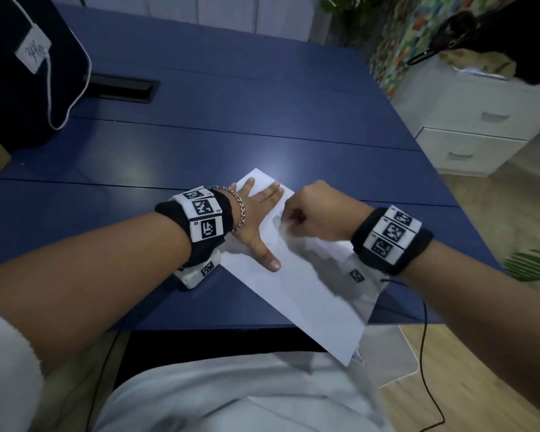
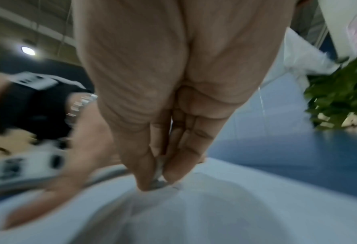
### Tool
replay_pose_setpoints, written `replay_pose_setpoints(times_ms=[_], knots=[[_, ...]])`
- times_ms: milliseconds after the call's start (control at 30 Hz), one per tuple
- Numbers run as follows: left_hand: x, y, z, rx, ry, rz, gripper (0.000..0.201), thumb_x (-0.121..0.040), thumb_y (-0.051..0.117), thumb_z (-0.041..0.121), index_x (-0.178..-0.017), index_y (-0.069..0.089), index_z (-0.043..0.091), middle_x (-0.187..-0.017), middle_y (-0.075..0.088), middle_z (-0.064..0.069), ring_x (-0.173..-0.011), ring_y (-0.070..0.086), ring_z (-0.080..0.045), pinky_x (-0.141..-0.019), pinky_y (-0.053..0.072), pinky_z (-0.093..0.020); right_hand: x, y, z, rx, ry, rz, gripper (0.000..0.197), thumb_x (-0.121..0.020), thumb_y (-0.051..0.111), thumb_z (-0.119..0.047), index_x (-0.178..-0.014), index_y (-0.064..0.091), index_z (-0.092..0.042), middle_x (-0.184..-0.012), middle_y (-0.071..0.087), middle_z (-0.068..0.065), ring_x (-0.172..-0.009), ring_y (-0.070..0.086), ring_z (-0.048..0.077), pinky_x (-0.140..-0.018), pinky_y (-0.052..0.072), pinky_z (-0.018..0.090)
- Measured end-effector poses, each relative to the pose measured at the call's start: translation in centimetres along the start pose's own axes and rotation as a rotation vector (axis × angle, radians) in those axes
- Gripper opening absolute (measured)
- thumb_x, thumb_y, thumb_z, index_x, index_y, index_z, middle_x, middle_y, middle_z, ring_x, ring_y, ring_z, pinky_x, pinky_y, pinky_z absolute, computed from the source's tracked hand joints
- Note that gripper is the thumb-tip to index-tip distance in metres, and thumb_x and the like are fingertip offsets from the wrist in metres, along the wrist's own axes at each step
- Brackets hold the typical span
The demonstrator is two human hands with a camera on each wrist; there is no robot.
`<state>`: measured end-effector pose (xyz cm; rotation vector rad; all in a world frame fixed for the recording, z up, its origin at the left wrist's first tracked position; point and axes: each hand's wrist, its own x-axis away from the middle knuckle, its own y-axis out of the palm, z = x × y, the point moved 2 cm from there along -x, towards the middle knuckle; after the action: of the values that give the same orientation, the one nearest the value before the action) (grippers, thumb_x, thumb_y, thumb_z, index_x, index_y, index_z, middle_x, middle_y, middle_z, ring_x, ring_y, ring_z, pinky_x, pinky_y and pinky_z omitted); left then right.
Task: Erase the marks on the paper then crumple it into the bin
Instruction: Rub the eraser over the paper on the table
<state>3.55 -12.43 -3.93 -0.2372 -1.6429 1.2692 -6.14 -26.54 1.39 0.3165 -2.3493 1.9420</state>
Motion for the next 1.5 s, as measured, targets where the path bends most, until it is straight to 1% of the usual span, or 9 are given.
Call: replay_pose_setpoints(times_ms=[400, 533, 667, 733, 867, 1000, 1100, 1300, 1500], knots=[[0.4, -0.4, 0.4, -0.012, -0.045, 0.019, 0.174, -0.047, 0.071, 0.101, -0.161, -0.033, 0.021, -0.17, -0.038, 0.007, -0.158, -0.03, -0.033, -0.13, -0.003, -0.059, -0.4, -0.6, 2.4, -0.001, 0.07, 0.095, 0.011, -0.086, 0.068, -0.019, -0.092, 0.077, -0.017, -0.085, 0.074, -0.004, -0.084, 0.068, 0.019, -0.069, 0.051, 0.028], [0.3, -0.4, 0.1, -0.018, -0.032, 0.016, 0.176, -0.043, 0.069, 0.103, -0.16, -0.035, 0.022, -0.169, -0.038, 0.008, -0.159, -0.03, -0.033, -0.13, -0.002, -0.06, 2.1, -0.3, 3.0, -0.009, 0.056, -0.022, 0.008, -0.085, 0.073, -0.02, -0.09, 0.079, -0.021, -0.085, 0.075, -0.01, -0.079, 0.067, 0.01, -0.072, 0.055, 0.027], [0.0, -0.6, -0.6, -0.06, 0.033, 0.019, 0.182, -0.032, 0.062, 0.108, -0.161, -0.033, 0.021, -0.171, -0.035, 0.007, -0.16, -0.027, -0.035, -0.13, -0.001, -0.061, 5.3, -2.4, 7.2, -0.082, 0.177, 0.148, 0.004, -0.088, 0.077, -0.027, -0.09, 0.08, -0.024, -0.085, 0.076, -0.014, -0.079, 0.069, 0.003, -0.073, 0.058, 0.023], [0.1, -1.2, -1.0, -0.113, 0.109, 0.067, 0.178, -0.039, 0.069, 0.104, -0.164, -0.028, 0.021, -0.174, -0.029, 0.005, -0.161, -0.024, -0.035, -0.13, -0.003, -0.061, 7.4, -2.3, 8.2, -0.177, 0.222, 0.174, 0.007, -0.089, 0.079, -0.034, -0.092, 0.08, -0.028, -0.087, 0.076, -0.018, -0.082, 0.068, -0.005, -0.071, 0.054, 0.01], [1.5, -2.9, -1.1, -0.222, 0.222, 0.24, 0.162, -0.051, 0.071, 0.098, -0.168, -0.018, 0.03, -0.175, -0.026, 0.005, -0.16, -0.027, -0.032, -0.129, -0.012, -0.058, 11.8, 0.2, 6.7, -0.223, 0.226, 0.196, 0.006, -0.089, 0.08, -0.032, -0.095, 0.079, -0.031, -0.088, 0.073, -0.019, -0.086, 0.066, -0.007, -0.08, 0.054, 0.017], [4.4, -2.6, -0.8, -0.126, 0.122, 0.277, 0.129, -0.072, 0.069, 0.089, -0.17, 0.006, 0.034, -0.177, 0.007, -0.003, -0.161, 0.014, -0.028, -0.127, 0.018, -0.044, 14.8, 2.3, 4.0, -0.203, 0.185, 0.188, 0.004, -0.091, 0.076, -0.026, -0.091, 0.075, -0.03, -0.083, 0.066, -0.015, -0.084, 0.062, 0.003, -0.074, 0.05, 0.021], [5.9, 0.1, -0.7, -0.059, 0.019, 0.215, 0.124, -0.069, 0.057, 0.1, -0.166, 0.021, 0.031, -0.16, 0.034, -0.004, -0.143, 0.044, -0.028, -0.113, 0.044, -0.044, 15.3, 4.3, 2.9, -0.182, 0.196, 0.176, 0.017, -0.091, 0.067, -0.017, -0.079, 0.064, -0.028, -0.079, 0.056, -0.014, -0.073, 0.055, 0.005, -0.065, 0.045, 0.021], [5.5, 1.3, -1.7, -0.064, 0.026, 0.086, 0.139, -0.069, 0.068, 0.092, -0.168, -0.011, 0.035, -0.177, -0.016, -0.005, -0.163, -0.008, -0.037, -0.129, 0.0, -0.054, 14.7, 5.4, -0.6, -0.29, 0.069, 0.079, 0.006, -0.092, 0.066, -0.026, -0.088, 0.07, -0.026, -0.084, 0.063, -0.013, -0.084, 0.061, 0.007, -0.069, 0.049, 0.017], [5.8, -0.5, -1.7, -0.095, 0.119, 0.007, 0.133, -0.072, 0.079, 0.079, -0.16, -0.017, 0.055, -0.176, -0.021, 0.003, -0.163, -0.014, -0.035, -0.13, -0.006, -0.053, 12.3, 3.2, 2.1, -0.268, 0.087, 0.273, 0.01, -0.094, 0.072, -0.022, -0.094, 0.079, -0.03, -0.09, 0.063, -0.016, -0.083, 0.057, -0.005, -0.072, 0.042, 0.008]])
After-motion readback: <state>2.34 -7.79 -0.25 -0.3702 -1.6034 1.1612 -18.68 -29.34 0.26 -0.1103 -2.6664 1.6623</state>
